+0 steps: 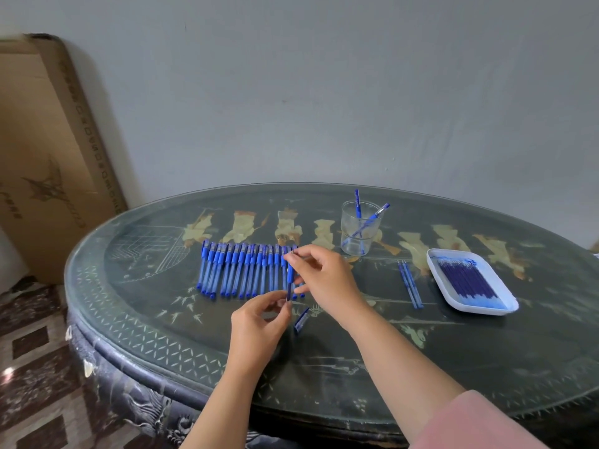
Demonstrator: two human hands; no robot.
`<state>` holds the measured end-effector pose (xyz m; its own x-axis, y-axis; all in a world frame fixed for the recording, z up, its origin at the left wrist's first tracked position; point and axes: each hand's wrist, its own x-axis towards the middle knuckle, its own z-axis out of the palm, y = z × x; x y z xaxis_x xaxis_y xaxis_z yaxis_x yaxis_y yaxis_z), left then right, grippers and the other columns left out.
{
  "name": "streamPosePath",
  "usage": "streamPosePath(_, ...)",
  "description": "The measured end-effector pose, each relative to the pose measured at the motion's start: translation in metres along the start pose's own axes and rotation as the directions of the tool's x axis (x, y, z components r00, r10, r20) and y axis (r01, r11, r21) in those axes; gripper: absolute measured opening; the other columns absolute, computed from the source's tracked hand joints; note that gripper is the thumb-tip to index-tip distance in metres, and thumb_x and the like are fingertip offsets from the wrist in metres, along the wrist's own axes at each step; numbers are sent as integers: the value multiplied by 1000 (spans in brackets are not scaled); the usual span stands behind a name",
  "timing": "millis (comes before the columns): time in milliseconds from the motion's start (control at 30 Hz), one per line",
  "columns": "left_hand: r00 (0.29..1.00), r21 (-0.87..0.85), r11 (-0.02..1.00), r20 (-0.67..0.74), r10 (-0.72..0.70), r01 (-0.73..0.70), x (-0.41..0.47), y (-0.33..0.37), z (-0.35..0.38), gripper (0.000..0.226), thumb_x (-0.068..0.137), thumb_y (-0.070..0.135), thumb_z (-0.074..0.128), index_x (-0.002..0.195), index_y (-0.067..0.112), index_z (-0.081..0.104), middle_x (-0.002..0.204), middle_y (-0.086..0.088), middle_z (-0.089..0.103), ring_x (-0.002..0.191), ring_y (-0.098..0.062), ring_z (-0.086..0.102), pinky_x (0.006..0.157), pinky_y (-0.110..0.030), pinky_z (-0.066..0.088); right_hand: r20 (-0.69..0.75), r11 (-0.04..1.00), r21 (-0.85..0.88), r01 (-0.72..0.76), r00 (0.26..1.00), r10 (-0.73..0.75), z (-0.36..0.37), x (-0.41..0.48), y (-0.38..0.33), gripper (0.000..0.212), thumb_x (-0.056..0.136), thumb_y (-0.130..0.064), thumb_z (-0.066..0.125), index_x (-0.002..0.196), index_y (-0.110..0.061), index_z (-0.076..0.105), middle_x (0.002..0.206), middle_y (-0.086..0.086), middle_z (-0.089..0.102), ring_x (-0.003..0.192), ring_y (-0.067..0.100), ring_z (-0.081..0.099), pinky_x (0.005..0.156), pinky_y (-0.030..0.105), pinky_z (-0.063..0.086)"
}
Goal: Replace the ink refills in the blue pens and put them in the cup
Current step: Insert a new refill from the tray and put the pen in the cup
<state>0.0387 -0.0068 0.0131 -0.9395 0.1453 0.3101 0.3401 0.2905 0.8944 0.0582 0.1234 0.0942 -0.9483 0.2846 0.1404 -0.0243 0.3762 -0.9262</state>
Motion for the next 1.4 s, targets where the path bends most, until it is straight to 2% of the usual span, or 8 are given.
streamPosePath(167,1000,4,1000,14,-17,17,0,1,-1,19,84,14,75,102,21,74,89,11,71,83,6,64,74,-7,50,-44,999,45,-27,999,29,1,-1,2,24,90,-32,67,102,-13,59,96,6,67,83,16,68,65,31,62)
streamPosePath(367,1000,17,1000,0,2,-2,0,-1,-1,19,82,10,76,99,18,75,86,11,72,83,7,65,71,-6,49,53,998,58,20,998,-23,1,0,4,26,100,-22,52,124,-25,61,94,2,63,85,12,65,67,28,61)
streamPosePath(500,1000,13,1000,10,22,-22,1,-1,-2,20,82,8,75,96,23,73,88,13,71,83,8,64,69,-5,48,-7,998,58,36,999,-35,3,0,8,16,96,-25,59,104,-13,66,95,2,66,78,15,68,66,33,61)
streamPosePath(600,1000,-7,1000,7,27,-27,1,-1,-2,19,82,7,75,95,22,74,88,11,72,82,7,65,68,-4,47,-67,997,62,39,997,-34,5,1,9,15,91,-31,67,96,-17,62,88,3,67,69,16,68,62,30,61)
streamPosePath(767,999,-30,999,-1,35,-35,0,2,-4,18,81,7,76,94,19,74,87,11,72,84,9,64,69,-1,44,-2,993,100,60,998,-60,5,0,6,25,97,-32,57,120,-25,65,88,0,65,78,18,68,64,35,61)
streamPosePath(1067,998,13,999,47,31,-32,-1,0,-4,17,81,11,77,98,16,77,85,16,71,83,8,64,70,-2,45,-122,998,6,58,991,-57,2,2,6,17,91,-23,68,102,-12,75,88,1,72,70,10,69,55,23,58)
streamPosePath(1267,999,9,1000,48,16,-16,-2,2,-5,17,82,13,77,99,16,76,84,17,71,83,8,64,70,-1,44,-126,998,-33,58,990,-62,4,3,5,20,91,-29,66,104,-15,73,87,1,71,71,13,70,57,31,61)
streamPosePath(1400,998,-90,994,13,-69,70,-1,3,-7,17,84,14,75,100,15,77,76,4,75,74,0,68,69,-3,44,-97,997,70,-44,994,51,0,-1,14,24,97,-33,55,113,-19,67,91,-3,67,80,11,66,66,27,60)
